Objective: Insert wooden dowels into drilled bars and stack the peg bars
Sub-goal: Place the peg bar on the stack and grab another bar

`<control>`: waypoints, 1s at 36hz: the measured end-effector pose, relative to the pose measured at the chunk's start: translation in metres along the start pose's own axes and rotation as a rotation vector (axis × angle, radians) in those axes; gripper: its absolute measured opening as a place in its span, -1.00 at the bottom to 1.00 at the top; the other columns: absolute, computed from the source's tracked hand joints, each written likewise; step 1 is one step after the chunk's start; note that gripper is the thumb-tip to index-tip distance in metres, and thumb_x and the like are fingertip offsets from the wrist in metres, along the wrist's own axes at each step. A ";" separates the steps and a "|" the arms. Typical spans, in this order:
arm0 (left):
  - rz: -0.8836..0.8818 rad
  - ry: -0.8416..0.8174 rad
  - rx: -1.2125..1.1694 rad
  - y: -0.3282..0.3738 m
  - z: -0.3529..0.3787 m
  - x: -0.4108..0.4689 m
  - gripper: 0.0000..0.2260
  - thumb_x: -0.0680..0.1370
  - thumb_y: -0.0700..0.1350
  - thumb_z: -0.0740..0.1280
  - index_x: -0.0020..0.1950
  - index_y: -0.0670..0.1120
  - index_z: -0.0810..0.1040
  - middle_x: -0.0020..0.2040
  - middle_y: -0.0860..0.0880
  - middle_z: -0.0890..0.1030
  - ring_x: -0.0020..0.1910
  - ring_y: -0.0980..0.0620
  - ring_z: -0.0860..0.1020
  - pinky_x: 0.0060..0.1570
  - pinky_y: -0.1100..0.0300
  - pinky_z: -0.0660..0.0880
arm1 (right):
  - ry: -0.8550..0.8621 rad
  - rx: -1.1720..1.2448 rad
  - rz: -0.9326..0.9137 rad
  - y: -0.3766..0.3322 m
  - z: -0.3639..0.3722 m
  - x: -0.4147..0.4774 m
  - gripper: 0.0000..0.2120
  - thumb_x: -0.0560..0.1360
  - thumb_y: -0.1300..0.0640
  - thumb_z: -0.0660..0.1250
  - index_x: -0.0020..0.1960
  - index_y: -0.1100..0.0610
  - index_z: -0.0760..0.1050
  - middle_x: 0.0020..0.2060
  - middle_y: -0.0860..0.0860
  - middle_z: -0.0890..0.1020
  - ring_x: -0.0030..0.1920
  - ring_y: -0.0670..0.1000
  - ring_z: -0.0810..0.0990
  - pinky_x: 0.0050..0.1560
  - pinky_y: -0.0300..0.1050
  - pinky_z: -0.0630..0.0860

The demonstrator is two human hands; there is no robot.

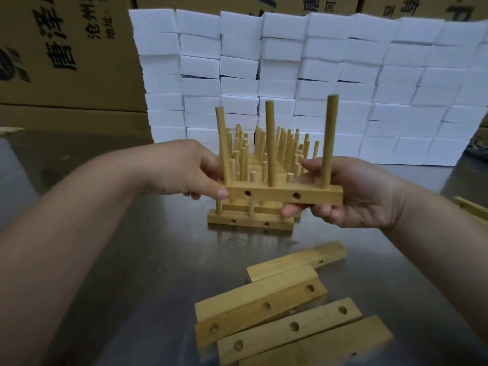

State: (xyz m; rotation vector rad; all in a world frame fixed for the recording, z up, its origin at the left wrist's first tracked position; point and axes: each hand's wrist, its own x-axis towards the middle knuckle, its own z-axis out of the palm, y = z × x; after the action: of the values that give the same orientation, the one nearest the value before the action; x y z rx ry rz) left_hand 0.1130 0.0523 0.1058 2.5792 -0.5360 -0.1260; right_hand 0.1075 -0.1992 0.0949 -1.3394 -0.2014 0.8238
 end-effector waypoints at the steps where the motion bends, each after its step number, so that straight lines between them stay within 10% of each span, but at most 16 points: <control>1: -0.007 -0.026 0.000 -0.004 0.001 0.001 -0.95 0.33 0.08 0.44 -0.30 0.15 0.63 -0.38 0.15 0.60 -0.41 0.23 0.55 -0.37 0.36 0.42 | 0.056 -0.043 0.006 0.000 -0.001 0.000 -0.52 0.43 -0.02 0.15 -0.03 0.40 0.55 -0.28 0.33 0.64 -0.58 0.01 0.57 -0.64 -0.25 0.48; 7: -0.114 -0.151 -0.061 -0.031 0.008 0.008 -0.60 0.10 0.19 0.44 -0.21 -0.04 0.67 -0.30 0.01 0.66 -0.28 0.11 0.64 -0.23 0.26 0.56 | 0.414 -0.452 -0.010 0.002 -0.007 0.003 -0.57 0.64 0.07 0.02 -0.08 0.36 0.51 -0.31 0.31 0.63 -0.50 0.09 0.62 -0.58 -0.23 0.49; 11: -0.181 -0.219 -0.060 -0.046 0.018 0.012 -0.94 0.33 -0.09 0.51 -0.28 -0.03 0.66 -0.30 -0.03 0.66 -0.29 0.09 0.64 -0.22 0.26 0.55 | 0.482 -0.648 0.028 0.002 -0.004 0.000 -0.61 0.62 0.15 0.02 -0.12 0.36 0.53 -0.36 0.24 0.66 -0.51 0.08 0.60 -0.55 -0.24 0.48; 16: -0.213 -0.218 0.000 -0.051 0.028 0.017 -0.90 0.40 -0.07 0.47 -0.31 0.06 0.62 -0.41 0.14 0.61 -0.41 0.26 0.55 -0.41 0.45 0.39 | 0.501 -0.745 0.010 0.000 0.003 -0.002 -0.65 0.59 0.18 0.05 -0.14 0.32 0.54 -0.38 0.21 0.66 -0.50 0.07 0.61 -0.53 -0.24 0.48; 27: -0.298 -0.105 0.187 -0.050 0.048 0.026 -0.77 0.38 0.09 0.45 -0.14 0.04 0.48 -0.31 0.04 0.64 -0.33 0.14 0.59 -0.33 0.24 0.41 | 0.443 -0.894 0.012 0.000 0.010 -0.008 -0.71 0.55 0.22 0.07 -0.16 0.29 0.52 -0.39 0.19 0.66 -0.50 0.07 0.58 -0.50 -0.22 0.52; 36: -0.278 0.032 0.387 -0.038 0.065 0.031 -0.68 0.45 0.24 0.29 -0.28 0.01 0.39 -0.31 0.02 0.46 -0.32 0.10 0.41 -0.42 0.20 0.25 | 0.081 -1.249 -0.030 0.009 0.026 -0.013 -0.86 0.54 0.10 0.22 -0.04 -0.03 0.56 -0.18 -0.05 0.67 -0.28 -0.08 0.64 -0.25 -0.22 0.55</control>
State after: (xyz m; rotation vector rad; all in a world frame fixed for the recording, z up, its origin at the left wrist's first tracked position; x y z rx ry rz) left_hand 0.1426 0.0409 0.0305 3.0187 -0.1998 -0.0804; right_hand 0.0801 -0.1872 0.0972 -2.5107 -0.7483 0.5917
